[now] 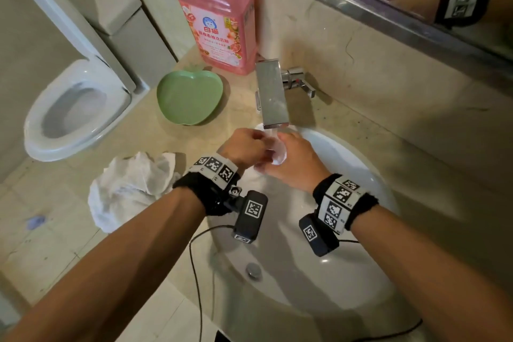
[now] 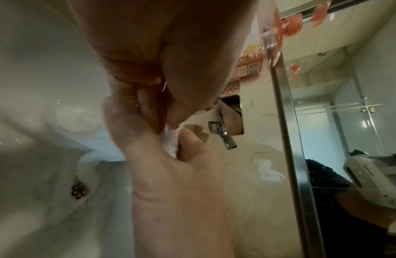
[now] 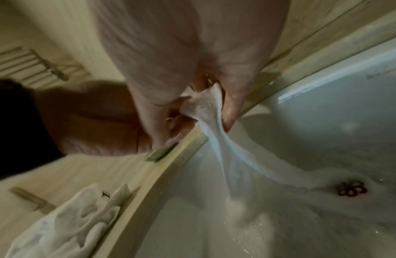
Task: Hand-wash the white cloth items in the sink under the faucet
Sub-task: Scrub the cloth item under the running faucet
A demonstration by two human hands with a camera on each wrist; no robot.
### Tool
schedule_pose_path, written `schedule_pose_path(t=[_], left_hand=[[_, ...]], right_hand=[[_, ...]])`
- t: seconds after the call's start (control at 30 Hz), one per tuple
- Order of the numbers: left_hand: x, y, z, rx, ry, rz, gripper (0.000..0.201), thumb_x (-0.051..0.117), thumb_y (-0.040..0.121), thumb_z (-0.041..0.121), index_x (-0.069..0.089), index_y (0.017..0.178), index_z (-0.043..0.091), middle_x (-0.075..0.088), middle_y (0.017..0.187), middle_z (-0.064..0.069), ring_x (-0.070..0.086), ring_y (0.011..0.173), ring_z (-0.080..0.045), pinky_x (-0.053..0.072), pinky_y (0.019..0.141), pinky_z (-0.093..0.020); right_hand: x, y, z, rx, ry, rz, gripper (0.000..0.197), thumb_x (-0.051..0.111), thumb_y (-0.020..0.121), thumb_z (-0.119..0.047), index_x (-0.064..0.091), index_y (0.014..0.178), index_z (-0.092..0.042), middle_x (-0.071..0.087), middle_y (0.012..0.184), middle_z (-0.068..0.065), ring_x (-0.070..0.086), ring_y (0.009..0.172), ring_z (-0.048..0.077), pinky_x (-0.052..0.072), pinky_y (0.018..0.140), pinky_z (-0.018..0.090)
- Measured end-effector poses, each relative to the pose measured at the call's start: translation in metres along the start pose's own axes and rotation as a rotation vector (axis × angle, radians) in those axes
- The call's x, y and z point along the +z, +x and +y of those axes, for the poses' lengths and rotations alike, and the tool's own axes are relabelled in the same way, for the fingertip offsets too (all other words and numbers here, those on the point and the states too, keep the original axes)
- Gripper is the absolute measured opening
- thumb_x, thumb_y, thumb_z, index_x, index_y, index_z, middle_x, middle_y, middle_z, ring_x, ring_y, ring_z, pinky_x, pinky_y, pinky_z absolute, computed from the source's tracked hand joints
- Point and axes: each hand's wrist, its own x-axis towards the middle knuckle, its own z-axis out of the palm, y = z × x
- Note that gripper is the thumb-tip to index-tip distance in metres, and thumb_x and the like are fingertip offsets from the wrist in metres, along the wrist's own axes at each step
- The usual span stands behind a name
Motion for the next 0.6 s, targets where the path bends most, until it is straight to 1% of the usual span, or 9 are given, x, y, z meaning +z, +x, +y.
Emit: schedule_pose_path(t=[0.07,0.1,0.2,0.27,0.33,0.37,0.47,0.53,0.6], left_hand=[[-0.001,-0.001,0.001,0.011,0.080,-0.087,0.016,0.063,0.073,0.027,0.074,0.062,0.024,0.072,0.072,-0.001,0.070,0.077,-0.020,0.056,0.085,-0.040],[-0.002,-0.003,0.001,0.019,0.117,-0.134,0.015,0.061,0.069,0.032,0.076,0.066,0.029,0.075,0.081,0.003,0.070,0.089,-0.018,0.052,0.092,-0.039],[-0.011,-0.004,-0.004,0.002,0.201,-0.109,0.022,0.055,0.069,0.026,0.073,0.082,0.028,0.071,0.100,0.009,0.063,0.101,-0.017,0.048,0.094,-0.033],[-0.017,-0.001,-0.013,0.004,0.305,-0.022,0.032,0.056,0.078,0.014,0.060,0.110,0.021,0.060,0.117,-0.003,0.057,0.110,-0.023,0.048,0.095,-0.035],[-0.021,0.000,-0.019,0.036,0.358,-0.037,0.063,0.060,0.082,0.007,0.039,0.140,0.015,0.044,0.137,-0.012,0.047,0.126,-0.027,0.043,0.104,-0.039],[-0.023,0.000,-0.020,0.057,0.350,-0.065,0.067,0.062,0.082,0.005,0.037,0.144,0.016,0.041,0.142,-0.012,0.044,0.130,-0.027,0.041,0.108,-0.040],[-0.033,-0.004,-0.018,0.181,0.183,-0.116,0.031,0.066,0.085,0.000,0.066,0.111,0.018,0.064,0.125,-0.008,0.058,0.117,-0.020,0.044,0.106,-0.038],[-0.043,-0.011,-0.013,0.275,0.125,-0.084,0.019,0.066,0.088,0.003,0.071,0.090,0.022,0.072,0.100,0.000,0.064,0.094,-0.010,0.048,0.095,-0.033],[-0.055,-0.019,-0.008,0.356,0.179,-0.025,0.015,0.068,0.091,0.015,0.072,0.085,0.028,0.072,0.086,0.007,0.063,0.081,-0.006,0.049,0.085,-0.031]], right_hand=[[0.002,0.001,0.001,0.037,-0.078,0.034,0.054,0.080,0.080,-0.032,0.060,0.126,-0.012,0.060,0.122,0.003,0.055,0.113,0.018,0.040,0.095,0.022],[0.000,0.002,0.001,0.052,-0.068,0.070,0.046,0.075,0.085,-0.020,0.061,0.127,-0.007,0.063,0.126,0.009,0.058,0.118,0.024,0.042,0.098,0.026],[-0.011,0.002,0.005,0.059,0.011,0.034,0.034,0.052,0.089,-0.001,0.068,0.119,0.001,0.070,0.118,0.019,0.064,0.104,0.032,0.049,0.091,0.030],[-0.018,0.000,0.005,0.032,0.062,-0.018,0.033,0.046,0.088,0.002,0.070,0.112,0.004,0.071,0.112,0.023,0.064,0.099,0.035,0.054,0.086,0.037],[-0.023,-0.003,0.002,0.006,0.133,-0.035,0.037,0.046,0.090,0.003,0.071,0.116,-0.001,0.072,0.116,0.013,0.066,0.102,0.025,0.054,0.080,0.026],[-0.025,-0.004,-0.001,-0.011,0.157,-0.030,0.038,0.046,0.091,0.003,0.073,0.117,-0.004,0.073,0.114,0.008,0.065,0.098,0.018,0.050,0.075,0.017],[-0.035,-0.007,-0.007,-0.085,0.183,0.008,0.038,0.046,0.089,0.003,0.077,0.106,-0.012,0.071,0.090,-0.002,0.060,0.077,0.008,0.038,0.061,0.008],[-0.045,-0.011,-0.010,-0.104,0.173,0.036,0.039,0.046,0.088,0.002,0.077,0.105,-0.014,0.068,0.080,-0.009,0.056,0.066,-0.002,0.036,0.056,0.008],[-0.055,-0.014,-0.010,-0.081,0.119,0.052,0.040,0.046,0.089,0.001,0.075,0.112,-0.014,0.068,0.084,-0.011,0.056,0.067,-0.002,0.037,0.059,0.009]])
